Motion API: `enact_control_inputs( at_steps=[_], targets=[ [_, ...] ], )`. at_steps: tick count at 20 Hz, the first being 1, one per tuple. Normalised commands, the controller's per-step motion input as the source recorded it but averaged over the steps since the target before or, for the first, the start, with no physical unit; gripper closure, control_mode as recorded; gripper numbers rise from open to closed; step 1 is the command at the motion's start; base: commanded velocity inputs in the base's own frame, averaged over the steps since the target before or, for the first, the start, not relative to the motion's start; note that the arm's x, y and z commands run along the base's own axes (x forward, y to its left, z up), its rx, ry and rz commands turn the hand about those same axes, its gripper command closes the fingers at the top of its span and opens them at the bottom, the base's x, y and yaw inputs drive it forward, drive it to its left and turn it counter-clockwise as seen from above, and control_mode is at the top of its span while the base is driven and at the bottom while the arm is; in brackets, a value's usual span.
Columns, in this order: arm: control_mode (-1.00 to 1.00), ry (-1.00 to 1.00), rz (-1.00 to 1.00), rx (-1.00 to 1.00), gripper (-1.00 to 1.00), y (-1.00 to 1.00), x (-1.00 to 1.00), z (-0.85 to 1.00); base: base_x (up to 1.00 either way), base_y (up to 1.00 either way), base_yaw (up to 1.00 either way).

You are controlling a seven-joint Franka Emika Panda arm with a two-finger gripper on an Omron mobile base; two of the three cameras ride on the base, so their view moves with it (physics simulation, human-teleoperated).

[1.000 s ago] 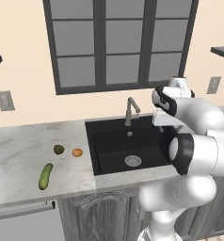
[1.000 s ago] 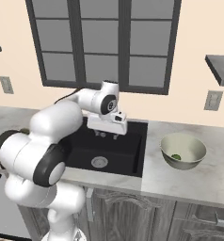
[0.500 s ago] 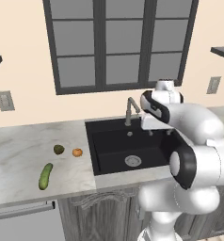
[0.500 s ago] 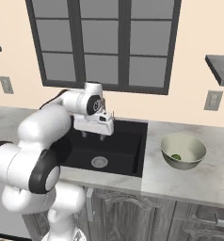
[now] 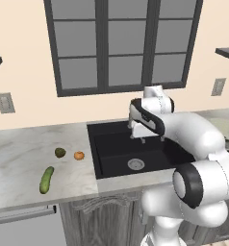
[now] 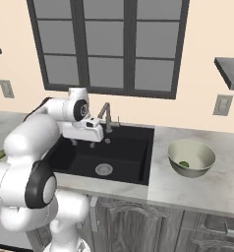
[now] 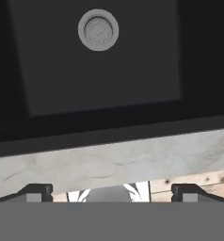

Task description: There is a mixed pile of frozen fruits and vegetables on the counter. Locate all the frozen vegetables and place the items in a bowl on the counter. Take all the frozen fruits and defrost them in a running sink.

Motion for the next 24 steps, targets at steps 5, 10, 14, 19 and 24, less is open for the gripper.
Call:
enact_control_inputs(
  at_steps=[5,10,14,19,24],
  targets=[
    [-1.00,-0.02,-0.02,-0.02,-1.00,0.49,-0.13,0.06,0.00,0.00,0.00],
    [-1.00,-0.07,-0.03,-0.01,-1.00,0.48,-0.08,0.13,0.00,0.00,0.00],
    [-1.00,-0.01,-0.02,0.00,-1.00,0.52,-0.13,0.05,0.00,0.00,0.00],
    [-1.00,0.00,-0.01,0.00,-1.00,0.56,-0.18,-0.03,0.00,0.00,0.00],
    [-1.00,0.00,0.00,0.05,-1.00,0.55,-0.16,0.00,0.00,0.00,0.00]
  ],
)
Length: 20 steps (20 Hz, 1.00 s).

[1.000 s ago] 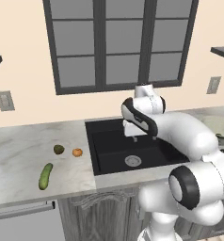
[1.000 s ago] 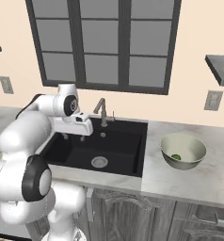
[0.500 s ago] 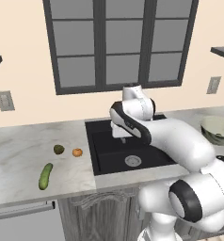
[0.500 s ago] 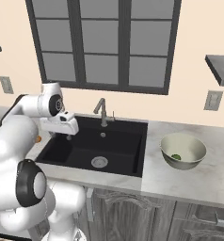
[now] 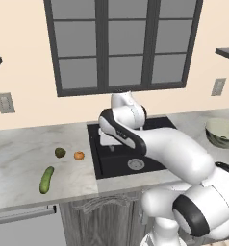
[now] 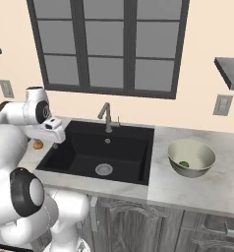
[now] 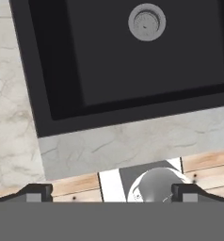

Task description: There is a mixed pile of frozen fruits and vegetables on the counter. Locate all the frozen vegetables and place the items in a bowl on the counter. Take all the frozen fruits and defrost them in a running sink.

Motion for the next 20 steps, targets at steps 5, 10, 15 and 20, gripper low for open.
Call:
enact_control_inputs(
  at_steps=[5,10,15,20],
  targets=[
    [-1.00,0.01,0.00,0.06,-1.00,0.56,-0.13,-0.02,0.00,0.00,0.00],
    [-1.00,0.05,0.00,0.03,-1.00,0.61,-0.07,-0.06,0.00,0.00,0.00],
    [-1.00,0.07,0.00,0.03,-1.00,0.58,0.00,-0.12,0.00,0.00,0.00],
    [-1.00,0.06,0.00,0.00,-1.00,0.58,0.08,-0.12,0.00,0.00,0.00]
  ],
)
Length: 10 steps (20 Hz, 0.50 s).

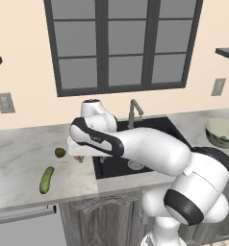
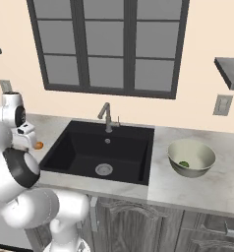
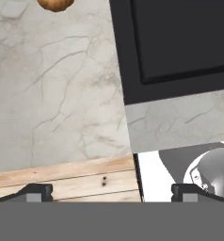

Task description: There is a mixed pile of frozen fruits and vegetables on the counter. Locate all the frozen vegetables and place the items in a bowl on the counter. Take all the frozen fruits and defrost them in a running sink.

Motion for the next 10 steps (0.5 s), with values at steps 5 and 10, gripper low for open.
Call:
enact_control_inputs(
  at_steps=[5,10],
  targets=[
    [-1.00,0.04,-0.03,-0.03,-1.00,0.49,0.20,-0.09,0.00,0.00,0.00],
    [-1.00,0.03,-0.05,-0.06,-1.00,0.38,0.18,-0.04,0.00,0.00,0.00]
  ],
)
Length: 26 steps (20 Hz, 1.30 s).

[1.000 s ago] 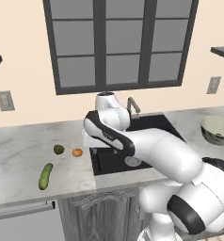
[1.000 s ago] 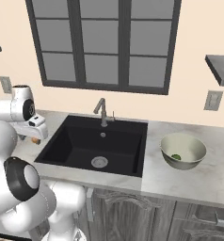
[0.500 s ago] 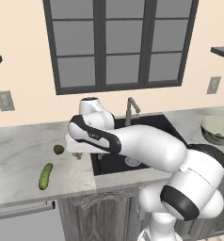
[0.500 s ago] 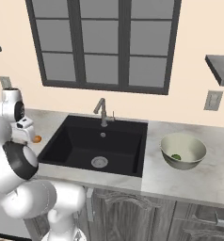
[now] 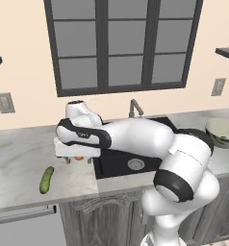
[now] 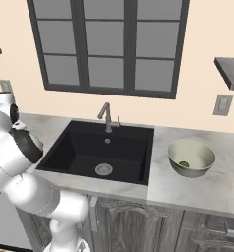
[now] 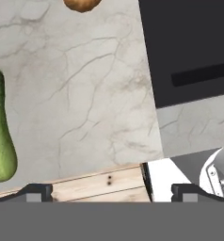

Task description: There is a mixed pile of frozen fruits and vegetables on the counter. Locate all the frozen vegetables and place the items in a bowl on the counter. Take all the frozen fruits and defrost them in a running sink.

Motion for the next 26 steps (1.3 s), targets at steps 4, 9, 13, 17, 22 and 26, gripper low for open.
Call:
enact_control_inputs(
  at_steps=[4,9,13,17,22,26],
  targets=[
    [-1.00,0.04,-0.04,-0.06,-1.00,0.43,0.20,-0.04,0.00,0.00,0.00],
    [-1.00,0.04,-0.03,-0.03,-1.00,0.39,0.22,-0.15,0.00,0.00,0.00],
    [-1.00,0.03,0.00,0.00,-1.00,0.38,0.10,-0.22,0.00,0.00,0.00],
    [-1.00,0.04,0.00,0.00,-1.00,0.41,0.03,-0.22,0.00,0.00,0.00],
    [-1.00,0.07,0.00,-0.02,-1.00,0.41,0.04,-0.19,0.00,0.00,0.00],
    [-1.00,0.10,0.02,-0.03,-1.00,0.33,0.07,-0.21,0.00,0.00,0.00]
  ],
)
